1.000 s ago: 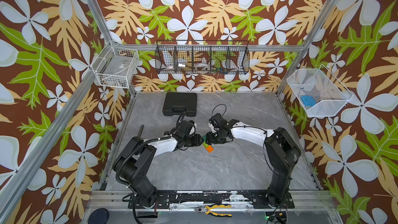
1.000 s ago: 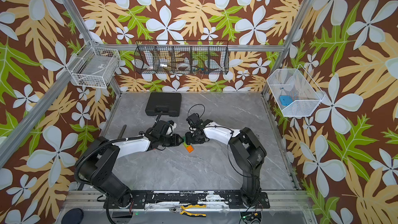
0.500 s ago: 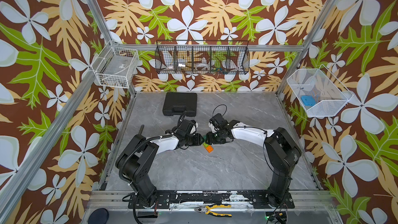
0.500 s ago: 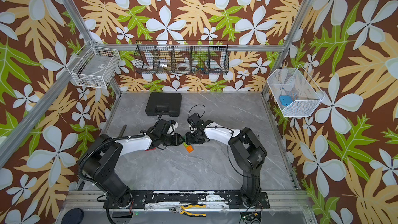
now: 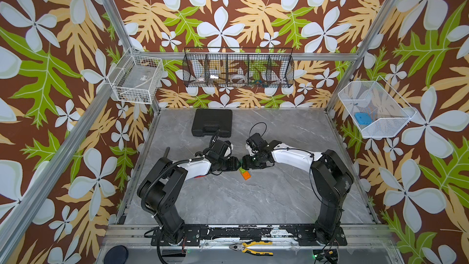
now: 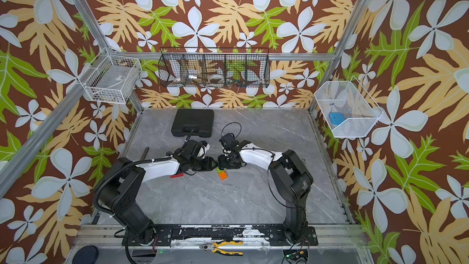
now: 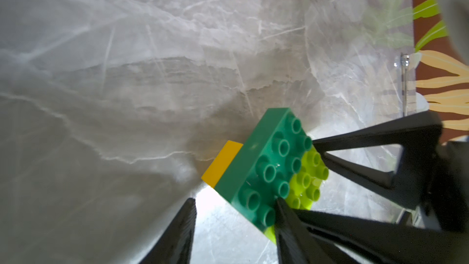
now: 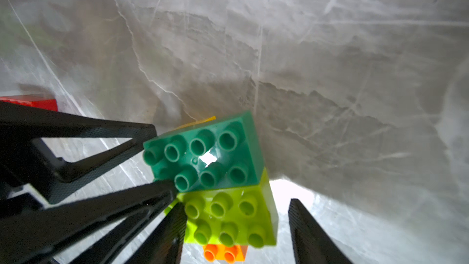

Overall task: Assemble a rectangle with lego
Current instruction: Adjust the lego brick from the lego brick.

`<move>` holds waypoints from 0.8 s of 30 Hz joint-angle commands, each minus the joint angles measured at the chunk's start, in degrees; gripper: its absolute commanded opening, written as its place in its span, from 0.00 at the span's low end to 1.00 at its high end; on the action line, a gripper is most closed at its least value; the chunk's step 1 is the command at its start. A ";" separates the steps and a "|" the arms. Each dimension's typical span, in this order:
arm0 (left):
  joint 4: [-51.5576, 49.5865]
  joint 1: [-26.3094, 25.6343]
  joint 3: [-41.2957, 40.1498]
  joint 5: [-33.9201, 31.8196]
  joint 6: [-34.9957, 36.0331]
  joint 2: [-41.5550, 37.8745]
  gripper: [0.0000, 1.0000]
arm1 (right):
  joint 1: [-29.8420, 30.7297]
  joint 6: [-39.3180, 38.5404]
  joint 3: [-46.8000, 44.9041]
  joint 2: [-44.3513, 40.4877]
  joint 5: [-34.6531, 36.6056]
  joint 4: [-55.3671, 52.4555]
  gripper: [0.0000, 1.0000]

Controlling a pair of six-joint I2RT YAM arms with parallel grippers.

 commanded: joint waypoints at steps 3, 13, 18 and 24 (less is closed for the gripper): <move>-13.48 -0.26 1.53 -3.93 1.37 -0.12 0.58 | 0.17 -2.00 1.18 0.18 4.49 -6.23 0.67; -12.55 -0.24 3.44 -4.23 -0.07 -2.76 0.64 | -0.02 -2.23 3.38 -2.33 5.47 -7.61 0.70; -11.09 -0.26 3.46 -3.56 -1.21 -4.61 0.67 | 0.03 -2.20 3.71 -3.65 6.79 -7.70 0.71; -6.78 -0.15 2.35 -3.17 -3.21 -8.28 0.69 | 0.04 -3.99 3.12 -6.80 14.12 -5.80 0.69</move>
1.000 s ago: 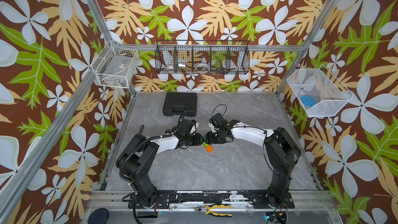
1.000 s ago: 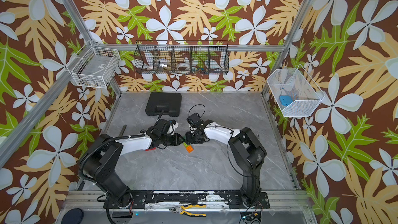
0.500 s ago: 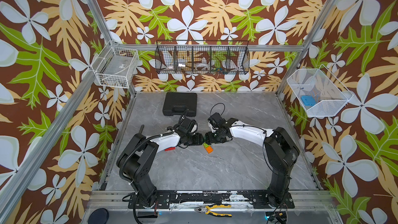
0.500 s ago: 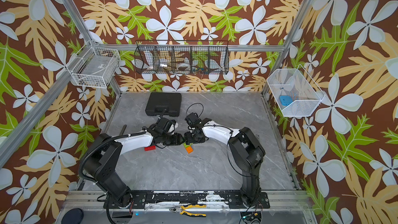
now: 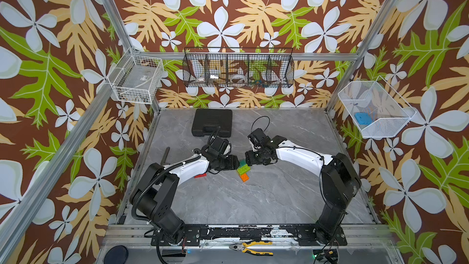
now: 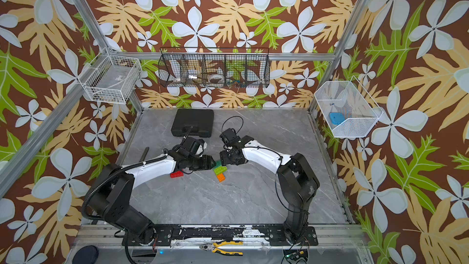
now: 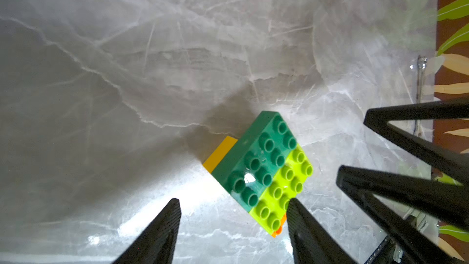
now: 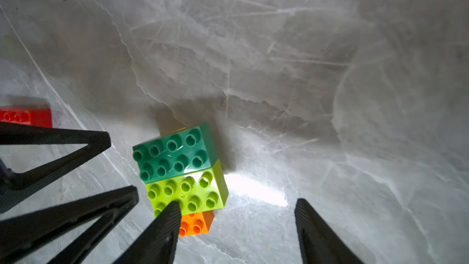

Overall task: Assemble a rectangle with lego
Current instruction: Adjust the lego brick from the lego brick, then move the lego brick at the center of the board.

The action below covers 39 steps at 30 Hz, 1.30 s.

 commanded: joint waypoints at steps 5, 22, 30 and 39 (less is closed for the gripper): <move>2.07 4.82 -2.84 -3.44 -2.91 -7.55 0.69 | 3.25 -5.76 5.55 -0.44 8.93 1.55 0.66; -3.76 38.04 -16.20 -19.73 -10.19 -33.48 0.69 | 20.99 -6.45 41.99 34.38 2.62 8.83 0.67; -3.66 38.87 -16.70 -19.34 -8.89 -37.02 0.69 | 21.69 -5.37 60.13 49.01 0.13 5.36 0.62; -3.52 38.87 -18.25 -16.92 -9.28 -40.64 0.69 | 23.43 -11.00 55.18 46.43 -0.03 -0.14 0.55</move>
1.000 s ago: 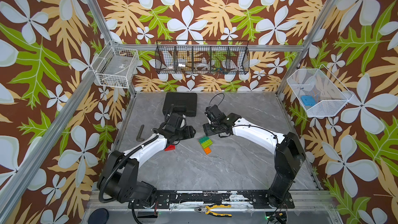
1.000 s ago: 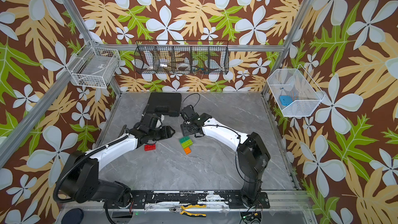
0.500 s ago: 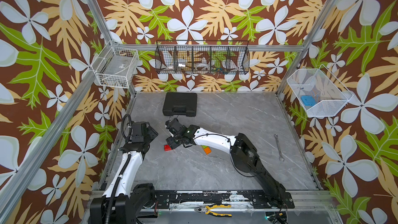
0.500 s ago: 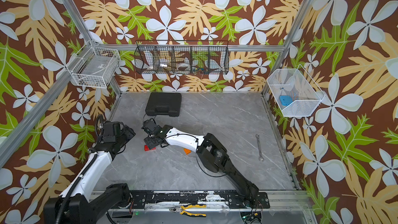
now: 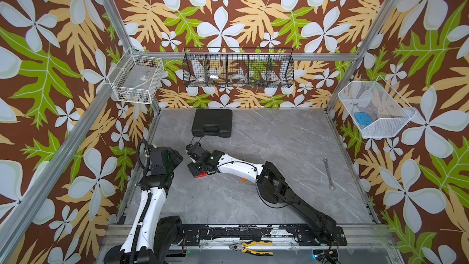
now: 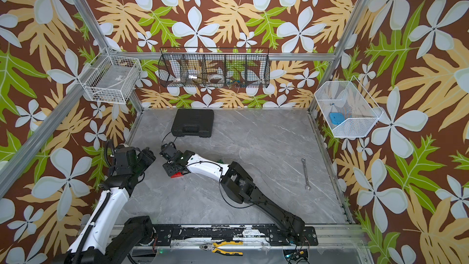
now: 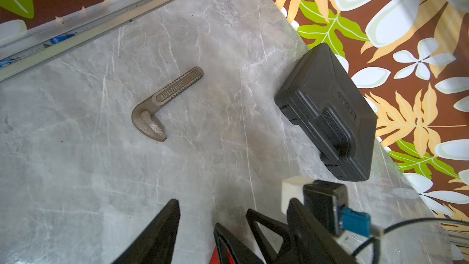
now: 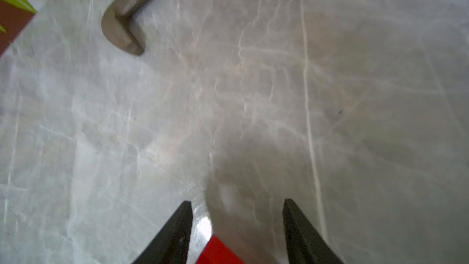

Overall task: Assemble a rectangle with lego
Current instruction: Move the lego brick at the center of the board, then pick up the lego brick from the center of the board.

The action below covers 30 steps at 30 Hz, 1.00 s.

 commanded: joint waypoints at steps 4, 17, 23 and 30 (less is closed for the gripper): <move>1.84 0.14 -1.85 2.80 -1.13 -0.99 0.69 | 2.32 -8.11 -17.89 -11.55 0.31 -3.50 0.50; 2.89 -12.97 -3.31 0.77 -4.39 1.81 0.67 | 1.54 -11.45 -48.21 -39.97 1.22 -2.25 0.59; 3.51 -20.52 -5.16 0.04 -6.94 2.03 0.67 | -0.07 4.78 -54.57 -46.91 2.21 -6.66 0.71; 5.57 -21.79 -6.18 2.04 -7.06 5.87 0.67 | 0.79 9.81 -54.41 -45.25 4.13 -6.90 0.77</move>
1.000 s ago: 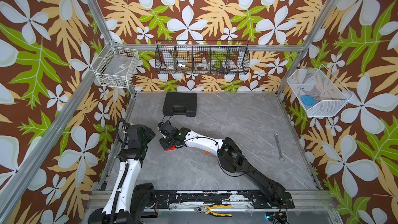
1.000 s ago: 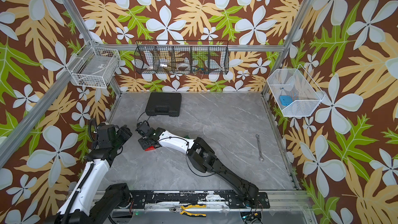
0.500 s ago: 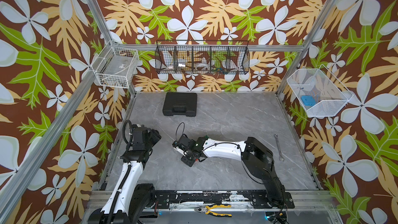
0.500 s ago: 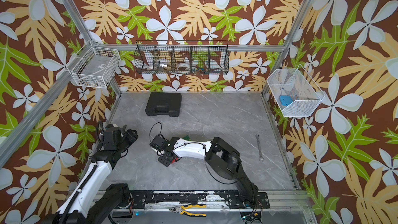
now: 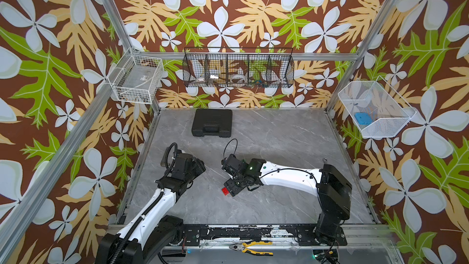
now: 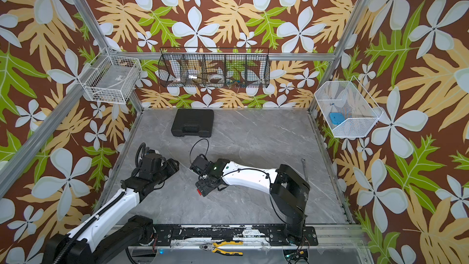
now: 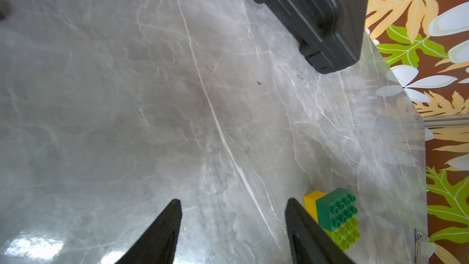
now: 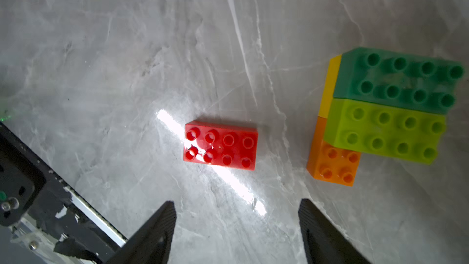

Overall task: Assemble a rectangle with lego
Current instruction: Pick up the lego brick from the center of the board.

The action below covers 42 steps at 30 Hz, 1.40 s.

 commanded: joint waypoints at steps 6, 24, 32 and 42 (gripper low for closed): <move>0.58 -0.32 1.01 -0.71 1.62 3.07 0.70 | 1.62 4.32 1.45 4.85 0.95 0.51 0.78; 0.59 -0.32 1.27 -2.32 2.55 2.57 0.76 | 1.68 3.01 6.75 12.30 1.96 -1.46 0.74; 0.63 -0.29 1.10 -2.02 2.83 1.79 0.76 | 1.64 3.35 6.88 12.87 1.86 -1.59 0.69; 1.03 -0.31 0.90 -2.39 2.82 1.25 0.75 | 1.64 3.11 7.19 12.58 2.52 -1.80 0.66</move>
